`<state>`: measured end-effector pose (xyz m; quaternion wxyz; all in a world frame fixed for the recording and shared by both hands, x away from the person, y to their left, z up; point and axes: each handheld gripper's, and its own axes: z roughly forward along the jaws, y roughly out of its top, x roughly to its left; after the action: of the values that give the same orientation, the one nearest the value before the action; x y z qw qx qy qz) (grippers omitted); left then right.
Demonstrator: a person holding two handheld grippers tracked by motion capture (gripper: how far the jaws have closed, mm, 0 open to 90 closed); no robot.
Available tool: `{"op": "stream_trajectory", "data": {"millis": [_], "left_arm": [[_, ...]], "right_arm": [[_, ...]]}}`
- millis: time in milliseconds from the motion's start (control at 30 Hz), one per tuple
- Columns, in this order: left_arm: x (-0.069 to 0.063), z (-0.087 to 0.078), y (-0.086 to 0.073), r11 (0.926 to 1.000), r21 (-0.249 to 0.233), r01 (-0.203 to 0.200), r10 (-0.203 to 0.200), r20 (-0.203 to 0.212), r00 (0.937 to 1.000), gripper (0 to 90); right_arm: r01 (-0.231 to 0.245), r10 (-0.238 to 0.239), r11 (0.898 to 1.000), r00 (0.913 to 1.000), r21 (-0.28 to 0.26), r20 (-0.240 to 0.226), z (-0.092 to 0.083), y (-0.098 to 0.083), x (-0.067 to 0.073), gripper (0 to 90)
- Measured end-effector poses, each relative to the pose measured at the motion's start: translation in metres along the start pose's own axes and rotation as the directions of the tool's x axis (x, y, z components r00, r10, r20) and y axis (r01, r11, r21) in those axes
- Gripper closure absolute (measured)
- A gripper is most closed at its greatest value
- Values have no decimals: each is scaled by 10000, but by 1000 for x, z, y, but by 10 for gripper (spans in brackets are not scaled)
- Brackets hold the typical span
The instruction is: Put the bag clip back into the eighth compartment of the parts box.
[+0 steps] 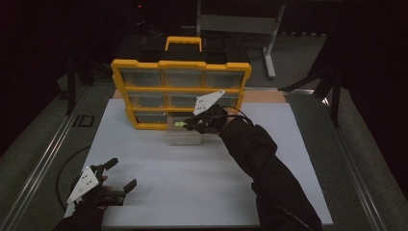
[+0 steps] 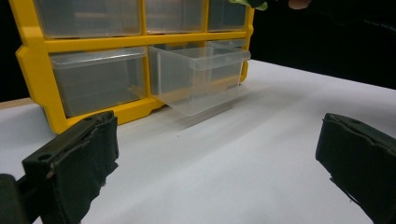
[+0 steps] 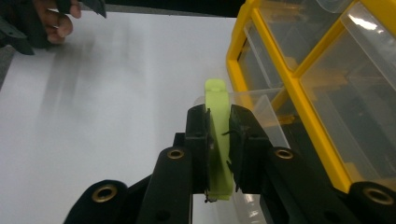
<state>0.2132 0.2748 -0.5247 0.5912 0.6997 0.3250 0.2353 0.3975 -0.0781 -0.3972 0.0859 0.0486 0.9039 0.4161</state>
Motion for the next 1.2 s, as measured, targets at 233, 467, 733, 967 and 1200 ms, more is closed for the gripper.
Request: {"op": "stream_trajectory", "data": {"millis": [233,467,733,967,1200], "left_arm": [[0,0,0,10000,-14,44,-44,15,10000,0],[1,0,0,10000,-28,66,-66,24,10000,0],[1,0,-1,10000,-21,69,-69,44,10000,0],[1,0,-1,10000,-27,83,-83,71,9999,0],[1,0,-1,9999,-32,114,-113,79,9999,0]], "right_arm": [[-151,151,9999,9998,23,154,4,2,-12,789],[-344,345,9994,9989,-42,323,10,4,-24,789],[-685,681,9976,9972,127,313,20,4,-35,788],[-913,907,9955,9956,259,227,32,-2,-39,788],[-1095,1089,9931,9939,410,165,44,-10,-40,788]]}}
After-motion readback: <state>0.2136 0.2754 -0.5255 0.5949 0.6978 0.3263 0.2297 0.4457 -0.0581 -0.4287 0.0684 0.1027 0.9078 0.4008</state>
